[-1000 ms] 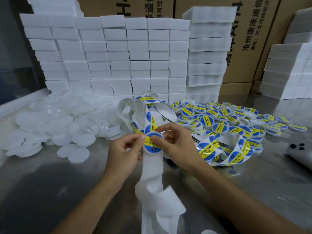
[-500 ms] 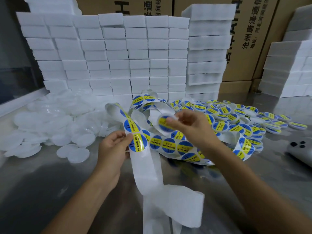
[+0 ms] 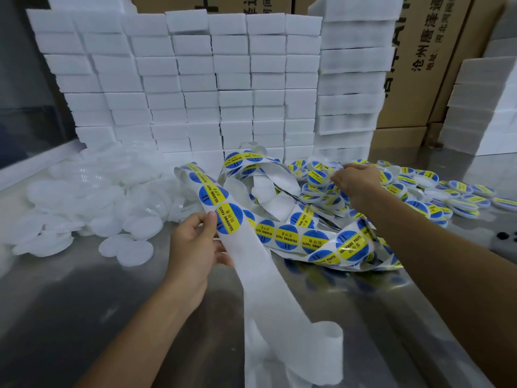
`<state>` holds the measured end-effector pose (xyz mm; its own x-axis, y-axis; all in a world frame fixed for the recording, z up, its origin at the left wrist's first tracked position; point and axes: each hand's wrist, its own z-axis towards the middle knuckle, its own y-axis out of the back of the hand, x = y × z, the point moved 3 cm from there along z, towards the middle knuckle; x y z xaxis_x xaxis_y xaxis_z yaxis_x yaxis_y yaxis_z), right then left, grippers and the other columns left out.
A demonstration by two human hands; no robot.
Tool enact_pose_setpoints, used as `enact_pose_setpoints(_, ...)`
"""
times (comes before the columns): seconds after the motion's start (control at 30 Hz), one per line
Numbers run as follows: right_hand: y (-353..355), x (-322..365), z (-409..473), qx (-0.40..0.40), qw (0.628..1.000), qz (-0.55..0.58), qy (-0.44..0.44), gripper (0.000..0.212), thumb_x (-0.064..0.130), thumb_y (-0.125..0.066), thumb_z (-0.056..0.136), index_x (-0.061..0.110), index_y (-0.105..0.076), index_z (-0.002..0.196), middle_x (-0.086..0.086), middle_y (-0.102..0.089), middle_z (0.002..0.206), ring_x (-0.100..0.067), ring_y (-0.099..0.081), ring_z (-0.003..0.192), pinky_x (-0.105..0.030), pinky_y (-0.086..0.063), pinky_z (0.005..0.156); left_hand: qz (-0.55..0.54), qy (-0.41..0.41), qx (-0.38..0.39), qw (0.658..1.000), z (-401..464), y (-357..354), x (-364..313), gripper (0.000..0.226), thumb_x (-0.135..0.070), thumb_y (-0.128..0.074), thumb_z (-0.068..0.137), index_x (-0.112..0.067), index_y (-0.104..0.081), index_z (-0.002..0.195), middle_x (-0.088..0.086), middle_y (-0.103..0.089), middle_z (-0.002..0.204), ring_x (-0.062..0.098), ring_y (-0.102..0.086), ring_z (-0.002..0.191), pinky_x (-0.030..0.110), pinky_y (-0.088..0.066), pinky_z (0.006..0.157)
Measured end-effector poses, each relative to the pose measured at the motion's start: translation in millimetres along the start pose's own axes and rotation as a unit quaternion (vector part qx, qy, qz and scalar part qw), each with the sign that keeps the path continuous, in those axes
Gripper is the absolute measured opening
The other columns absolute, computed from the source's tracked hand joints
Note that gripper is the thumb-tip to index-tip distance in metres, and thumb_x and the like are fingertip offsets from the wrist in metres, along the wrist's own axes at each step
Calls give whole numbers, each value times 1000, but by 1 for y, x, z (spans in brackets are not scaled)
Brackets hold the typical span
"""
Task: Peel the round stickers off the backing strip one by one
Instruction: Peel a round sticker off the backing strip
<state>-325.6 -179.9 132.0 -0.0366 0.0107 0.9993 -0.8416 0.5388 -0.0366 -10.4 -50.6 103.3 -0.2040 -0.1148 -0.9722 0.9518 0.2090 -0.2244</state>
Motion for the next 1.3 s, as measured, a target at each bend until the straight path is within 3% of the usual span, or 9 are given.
enact_pose_setpoints(0.07, 1, 1, 3, -11, 1000, -15, 7, 36, 0, -58, 88, -4, -60, 124, -28, -66, 116, -32, -66, 107, -39, -54, 91, -24, 12, 3, 1000, 1, -1, 0, 16, -16, -54, 99, -6, -62, 90, 12, -72, 78, 20, -66, 52, 26, -52, 44)
enact_pose_setpoints(0.13, 2, 5, 0, -41, 996, -61, 43, 39, 3, -57, 89, -3, -58, 127, -27, -66, 114, -21, -64, 84, -34, -54, 84, -37, 20, 10, 999, 2, -2, 0, 5, -4, -60, 94, -4, -63, 90, 13, -73, 80, 24, -68, 60, 27, -56, 52)
enact_pose_setpoints(0.23, 0, 16, -21, -62, 980, -131, 137, 40, 11, -61, 88, 12, -61, 128, -5, -62, 107, -8, -58, 67, -23, -47, 55, -45, 13, 25, 999, 1, -4, -1, 21, 13, -63, 82, -6, -65, 91, 11, -74, 76, 21, -70, 61, 26, -58, 57)
enact_pose_setpoints(0.43, -28, 23, -96, 66, 953, -132, 265, 13, 13, -63, 90, 21, -71, 97, 8, -71, 91, 2, -63, 75, -12, -47, 63, 4, -12, 17, 1000, 2, -4, 3, 17, -4, -72, 83, -11, -70, 97, 8, -77, 84, 20, -64, 64, 30, -55, 63)
enact_pose_setpoints(0.53, -41, 18, -143, 128, 913, -133, 364, 13, 11, -64, 90, 23, -69, 91, 15, -69, 86, 3, -64, 82, -11, -48, 65, 10, -16, 10, 1000, 2, -3, 4, 14, -10, -71, 85, -12, -71, 99, 6, -77, 84, 19, -67, 69, 29, -54, 63)
enact_pose_setpoints(0.7, -50, 4, -195, 162, 791, -175, 564, 8, 8, -69, 86, 7, -74, 92, -4, -68, 89, -20, -64, 83, -31, -51, 73, -1, -21, 42, 999, -3, -7, 2, 12, -10, -66, 90, -8, -71, 100, 8, -77, 88, 18, -72, 72, 26, -56, 62)
enact_pose_setpoints(0.9, -50, -9, -205, 157, 766, -205, 589, 10, 10, -71, 88, 6, -76, 96, -7, -70, 93, -27, -67, 85, -44, -54, 70, -20, -8, 92, 996, -11, -15, -1, 20, -8, -65, 89, -2, -69, 107, 17, -74, 99, 28, -69, 90, 42, -55, 88)
enact_pose_setpoints(1.13, -46, -10, -204, 137, 771, -207, 586, 9, 10, -73, 86, 4, -76, 92, -7, -71, 86, -25, -67, 77, -43, -55, 65, 22, -56, 100, 993, -12, -15, -1, 24, 3, -67, 85, -20, -74, 88, -2, -76, 80, 6, -69, 73, 17, -54, 67)
enact_pose_setpoints(1.3, -44, -10, -204, 131, 783, -198, 576, 8, 10, -72, 86, 4, -76, 88, -6, -71, 81, -23, -66, 73, -43, -54, 62, 39, -62, 110, 991, -13, -15, 0, 32, 6, -64, 86, -25, -76, 86, -4, -77, 83, 3, -69, 74, 13, -52, 66)
